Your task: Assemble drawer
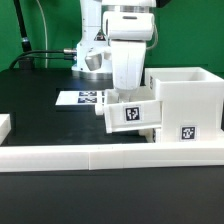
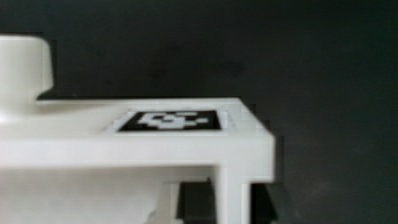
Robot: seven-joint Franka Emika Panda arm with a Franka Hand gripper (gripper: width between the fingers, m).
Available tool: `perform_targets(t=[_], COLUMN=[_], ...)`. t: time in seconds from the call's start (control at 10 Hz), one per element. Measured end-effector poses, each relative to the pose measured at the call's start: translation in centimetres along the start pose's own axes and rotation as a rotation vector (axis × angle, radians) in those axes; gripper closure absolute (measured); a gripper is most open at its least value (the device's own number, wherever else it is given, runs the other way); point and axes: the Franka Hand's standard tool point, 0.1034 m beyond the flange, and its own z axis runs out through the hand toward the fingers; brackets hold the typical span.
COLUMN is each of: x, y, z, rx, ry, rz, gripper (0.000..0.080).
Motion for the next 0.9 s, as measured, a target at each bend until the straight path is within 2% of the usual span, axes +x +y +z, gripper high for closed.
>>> perform_targets(t=[0.6, 0.9], x=[-0.68, -0.45], y=[-0.10, -0.10], z=[0.18, 0.19], rx=[-0.003, -0.003], ry=[0.002, 0.002], rz=[-0.044, -0.047], gripper=[0.0754, 0.0754])
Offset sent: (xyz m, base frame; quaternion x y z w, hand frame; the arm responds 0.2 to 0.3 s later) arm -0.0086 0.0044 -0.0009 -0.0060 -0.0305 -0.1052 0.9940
